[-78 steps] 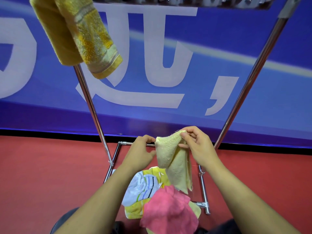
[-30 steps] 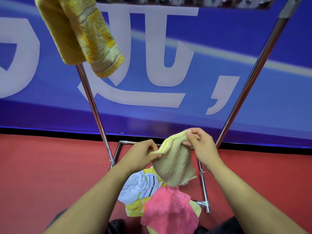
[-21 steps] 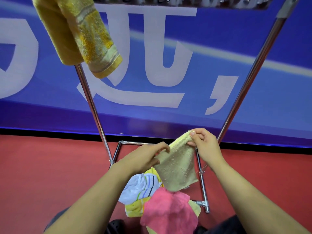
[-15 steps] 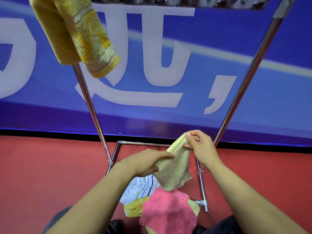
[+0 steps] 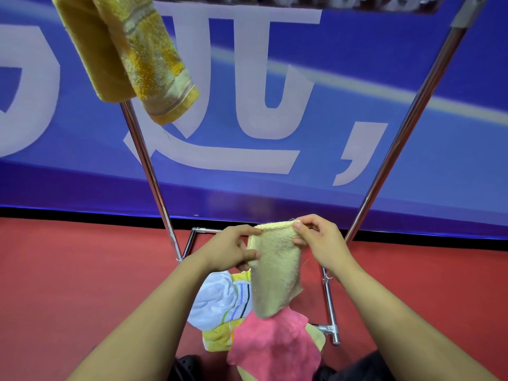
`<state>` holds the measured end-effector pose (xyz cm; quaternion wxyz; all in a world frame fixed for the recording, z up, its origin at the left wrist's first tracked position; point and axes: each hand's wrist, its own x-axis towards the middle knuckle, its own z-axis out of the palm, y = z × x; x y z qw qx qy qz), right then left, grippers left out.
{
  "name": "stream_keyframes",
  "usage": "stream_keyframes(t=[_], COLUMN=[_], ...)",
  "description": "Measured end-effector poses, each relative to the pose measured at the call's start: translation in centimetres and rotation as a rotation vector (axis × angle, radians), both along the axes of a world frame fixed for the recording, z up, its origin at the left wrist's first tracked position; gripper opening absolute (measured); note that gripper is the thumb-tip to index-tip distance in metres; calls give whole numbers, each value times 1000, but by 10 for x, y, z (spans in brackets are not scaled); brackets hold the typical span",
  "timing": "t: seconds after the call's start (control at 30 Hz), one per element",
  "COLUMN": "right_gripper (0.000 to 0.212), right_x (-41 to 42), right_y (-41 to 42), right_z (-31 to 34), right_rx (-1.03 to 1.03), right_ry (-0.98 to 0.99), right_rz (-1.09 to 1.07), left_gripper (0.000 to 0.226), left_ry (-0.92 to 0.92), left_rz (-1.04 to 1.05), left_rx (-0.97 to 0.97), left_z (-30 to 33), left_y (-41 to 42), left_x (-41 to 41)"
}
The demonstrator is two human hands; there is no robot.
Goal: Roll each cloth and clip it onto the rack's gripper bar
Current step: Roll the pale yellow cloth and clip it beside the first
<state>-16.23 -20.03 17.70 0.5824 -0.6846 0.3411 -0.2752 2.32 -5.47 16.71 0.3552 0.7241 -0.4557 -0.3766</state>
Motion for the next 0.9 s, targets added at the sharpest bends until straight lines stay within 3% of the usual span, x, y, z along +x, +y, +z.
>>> stream_keyframes(t=[0.3,0.57,0.83,0.9], right_gripper=[6,8,10,9], right_x=[9,16,14,13], right_y=[17,33,36,35], right_z=[-15,-14,-13,-12], right_rx=[-59,-94,-108,-156], right_ry=[63,34,14,17], right_rz=[240,210,209,214], left_gripper=[53,55,12,19], left_ry=[264,353,453,524], left_rz=[136,132,116,155], left_rx=[-54,-51,-57,-63], left_z=[2,10,25,29], left_y=[-1,1,6,7], left_x=[0,-7,-16,-19])
